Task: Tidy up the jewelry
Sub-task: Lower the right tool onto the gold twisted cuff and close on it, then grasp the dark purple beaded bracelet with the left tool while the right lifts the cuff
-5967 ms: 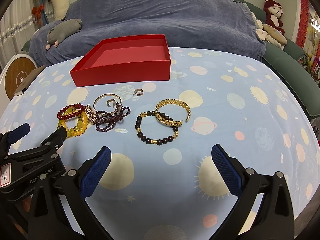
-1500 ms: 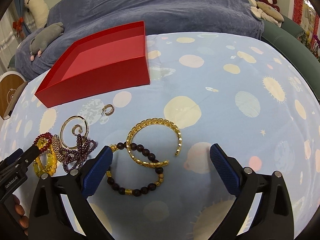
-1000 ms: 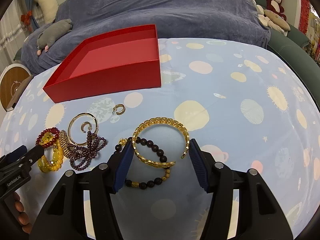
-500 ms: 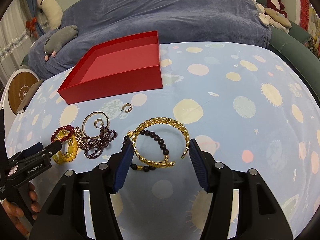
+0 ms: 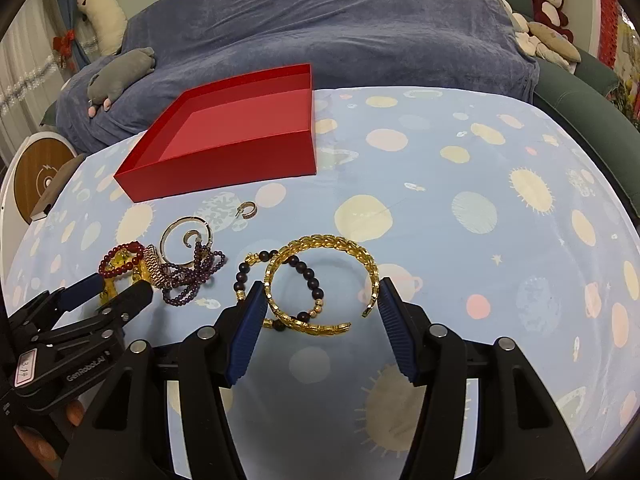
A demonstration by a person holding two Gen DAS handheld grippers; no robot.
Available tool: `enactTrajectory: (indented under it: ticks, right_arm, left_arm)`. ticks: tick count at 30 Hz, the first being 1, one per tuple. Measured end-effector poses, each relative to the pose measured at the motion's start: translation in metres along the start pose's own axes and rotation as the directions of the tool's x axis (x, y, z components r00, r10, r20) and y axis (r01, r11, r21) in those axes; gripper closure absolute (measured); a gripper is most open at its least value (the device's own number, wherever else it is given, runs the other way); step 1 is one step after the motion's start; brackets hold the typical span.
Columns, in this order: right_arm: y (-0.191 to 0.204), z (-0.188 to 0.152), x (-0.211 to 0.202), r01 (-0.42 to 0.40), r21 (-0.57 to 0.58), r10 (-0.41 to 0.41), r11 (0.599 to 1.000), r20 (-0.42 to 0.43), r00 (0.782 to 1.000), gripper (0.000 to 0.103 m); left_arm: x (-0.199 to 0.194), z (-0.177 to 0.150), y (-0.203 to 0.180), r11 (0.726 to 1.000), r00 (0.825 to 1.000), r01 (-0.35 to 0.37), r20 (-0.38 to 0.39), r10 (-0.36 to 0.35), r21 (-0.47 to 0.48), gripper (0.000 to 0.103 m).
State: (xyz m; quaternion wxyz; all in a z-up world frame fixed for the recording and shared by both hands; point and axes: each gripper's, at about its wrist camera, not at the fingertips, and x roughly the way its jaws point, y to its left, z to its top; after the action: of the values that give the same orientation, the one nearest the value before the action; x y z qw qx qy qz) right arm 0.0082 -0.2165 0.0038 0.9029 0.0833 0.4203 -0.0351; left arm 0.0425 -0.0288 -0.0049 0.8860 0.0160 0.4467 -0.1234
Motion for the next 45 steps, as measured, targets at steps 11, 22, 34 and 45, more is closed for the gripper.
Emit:
enactTrajectory:
  ticks: [11, 22, 34, 45]
  right_arm:
    - [-0.010, -0.002, -0.006, -0.020, 0.015, 0.020, 1.000, -0.002, 1.000, 0.049]
    - [-0.004, -0.002, -0.004, -0.027, 0.000, 0.027, 1.000, -0.006, 1.000, 0.048]
    - [-0.002, 0.003, -0.013, -0.038, -0.004, 0.038, 0.999, 0.021, 0.999, 0.048]
    - [0.013, 0.020, -0.024, -0.075, -0.017, 0.075, 0.997, 0.046, 0.996, 0.048]
  left_arm:
    - [0.025, 0.016, -0.026, 0.999, 1.000, 0.008, 0.007, -0.009, 0.052, 0.049]
    - [0.015, 0.012, -0.030, 0.992, 0.996, 0.087, 0.028, -0.090, 0.095, 0.100]
    - [-0.012, 0.017, -0.020, 0.987, 0.986, 0.158, 0.045, -0.160, 0.039, 0.101]
    - [-0.051, 0.039, -0.007, 0.979, 0.975, 0.201, 0.092, -0.201, 0.011, 0.101]
